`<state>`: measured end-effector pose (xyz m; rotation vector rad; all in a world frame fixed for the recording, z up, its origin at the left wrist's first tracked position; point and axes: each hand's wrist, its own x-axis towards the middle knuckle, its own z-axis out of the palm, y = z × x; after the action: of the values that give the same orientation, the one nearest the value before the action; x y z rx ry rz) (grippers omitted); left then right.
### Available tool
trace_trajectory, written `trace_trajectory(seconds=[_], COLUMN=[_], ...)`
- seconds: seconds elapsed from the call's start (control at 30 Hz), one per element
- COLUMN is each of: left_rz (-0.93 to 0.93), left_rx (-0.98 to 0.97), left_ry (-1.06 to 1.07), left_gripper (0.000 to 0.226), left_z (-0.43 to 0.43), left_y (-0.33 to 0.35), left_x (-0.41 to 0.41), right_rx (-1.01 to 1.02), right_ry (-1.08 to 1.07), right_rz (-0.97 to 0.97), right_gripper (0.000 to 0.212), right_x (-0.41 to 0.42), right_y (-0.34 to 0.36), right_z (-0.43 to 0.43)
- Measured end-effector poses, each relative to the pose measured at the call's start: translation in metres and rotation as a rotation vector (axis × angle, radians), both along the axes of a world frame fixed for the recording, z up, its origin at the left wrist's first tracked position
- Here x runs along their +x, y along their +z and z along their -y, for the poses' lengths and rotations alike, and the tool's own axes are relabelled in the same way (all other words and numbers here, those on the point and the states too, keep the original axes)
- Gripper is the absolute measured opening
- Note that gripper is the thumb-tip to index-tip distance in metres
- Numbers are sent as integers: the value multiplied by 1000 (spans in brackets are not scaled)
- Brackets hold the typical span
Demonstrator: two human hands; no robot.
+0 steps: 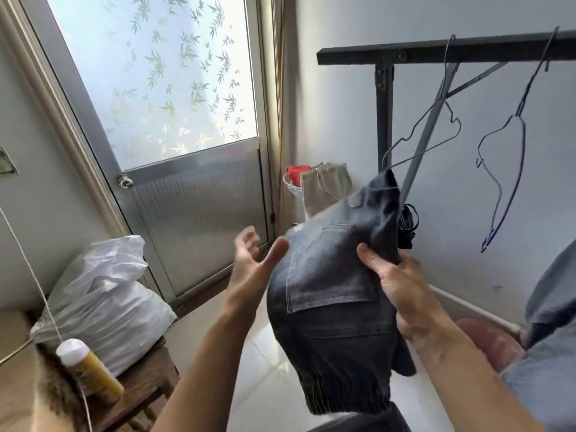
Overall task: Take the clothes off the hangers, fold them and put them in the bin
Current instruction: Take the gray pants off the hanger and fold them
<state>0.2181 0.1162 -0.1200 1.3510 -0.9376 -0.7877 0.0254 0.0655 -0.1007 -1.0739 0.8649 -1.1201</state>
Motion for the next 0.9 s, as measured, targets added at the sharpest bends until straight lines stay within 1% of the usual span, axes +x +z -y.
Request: trace_trajectory(seconds=[0.03, 0.07, 0.1, 0.13, 0.17, 0.23, 0.3, 0.37, 0.4, 0.47, 0.5, 0.53, 0.6, 0.63, 0.7, 0.73, 0.77, 0.83, 0.9], left_rz=[-143, -254, -337, -421, -511, -593, -631, -594, -558, -529, -539, -560, -638, -679, -676, -662, -704, -712, -820], left_rx=[77, 135, 176, 201, 198, 106, 17, 11, 38, 69, 72, 63, 23, 12, -3, -40, -63, -23, -52], left_ry=[-123, -258, -345, -398, -442, -483, -475, -479, -497, -546, -542, -532, -511, -514, -503, -524, -538, -520, -595], left_gripper=[125, 111, 94, 84, 82, 80, 86, 94, 92, 77, 73, 75, 89, 90, 76, 77, 83, 93, 106], left_z=[-3, -7, -12, -15, -16, -14, -12, -10, -8, -7, -5, -4, -3, -4, -3, -5, -12, -6, -2], left_y=[-17, -30, -40, -48, -56, -65, -65, -62, -60, -54, -53, -52, -48, -45, -36, -40, -38, -34, -36], left_x=[-1, -5, -10, -14, -16, -15, -12, -9, -8, -10, -10, -9, -9, -11, -20, -18, -18, -17, -16], right_rx=[32, 57, 74, 88, 98, 115, 136, 152, 160, 174, 181, 189, 209, 218, 235, 243, 251, 252, 255], right_ry=[11, 23, 37, 45, 52, 59, 55, 65, 82, 117, 135, 155, 205, 243, 323, 352, 362, 324, 235], right_rz=[28, 56, 75, 87, 95, 121, 153, 183, 188, 188, 188, 192, 199, 201, 203, 202, 200, 186, 168], right_gripper=[11, 11, 11, 11, 12, 14, 17, 22, 25, 34, 38, 39, 37, 36, 37, 38, 39, 41, 41], right_x=[-2, -3, -4, -5, -7, -12, -16, -19, -20, -20, -20, -22, -25, -27, -28, -27, -26, -24, -24], right_y=[1, 3, 4, 5, 5, 5, 6, 7, 8, 8, 8, 8, 8, 8, 9, 10, 10, 11, 11], right_z=[2, 3, 3, 4, 5, 9, 13, 16, 17, 18, 19, 19, 21, 21, 19, 19, 20, 23, 27])
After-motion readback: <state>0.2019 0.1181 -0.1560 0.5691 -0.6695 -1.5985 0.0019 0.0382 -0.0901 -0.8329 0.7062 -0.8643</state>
